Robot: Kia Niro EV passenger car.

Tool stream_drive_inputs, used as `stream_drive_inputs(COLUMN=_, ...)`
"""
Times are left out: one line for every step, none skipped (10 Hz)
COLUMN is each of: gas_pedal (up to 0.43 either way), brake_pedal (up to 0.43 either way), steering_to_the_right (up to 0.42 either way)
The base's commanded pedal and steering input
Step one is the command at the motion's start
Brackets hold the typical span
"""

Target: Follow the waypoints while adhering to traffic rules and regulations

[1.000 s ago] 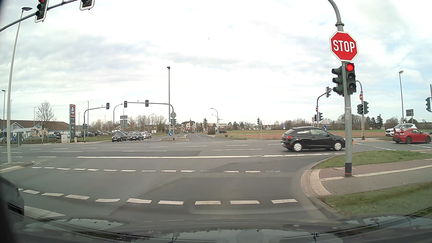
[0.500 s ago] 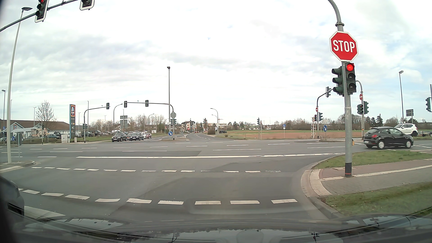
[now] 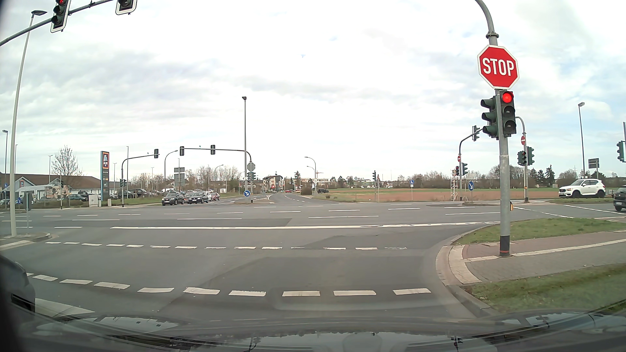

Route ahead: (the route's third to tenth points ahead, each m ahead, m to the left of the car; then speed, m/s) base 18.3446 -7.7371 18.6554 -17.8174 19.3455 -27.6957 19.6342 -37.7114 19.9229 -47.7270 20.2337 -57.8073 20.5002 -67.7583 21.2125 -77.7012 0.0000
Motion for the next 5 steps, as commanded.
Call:
stream_drive_inputs(gas_pedal=0.0, brake_pedal=0.287, steering_to_the_right=-0.001)
stream_drive_inputs(gas_pedal=0.0, brake_pedal=0.287, steering_to_the_right=-0.001)
stream_drive_inputs(gas_pedal=0.0, brake_pedal=0.287, steering_to_the_right=-0.001)
stream_drive_inputs(gas_pedal=0.0, brake_pedal=0.287, steering_to_the_right=-0.001)
stream_drive_inputs(gas_pedal=0.0, brake_pedal=0.287, steering_to_the_right=-0.001)
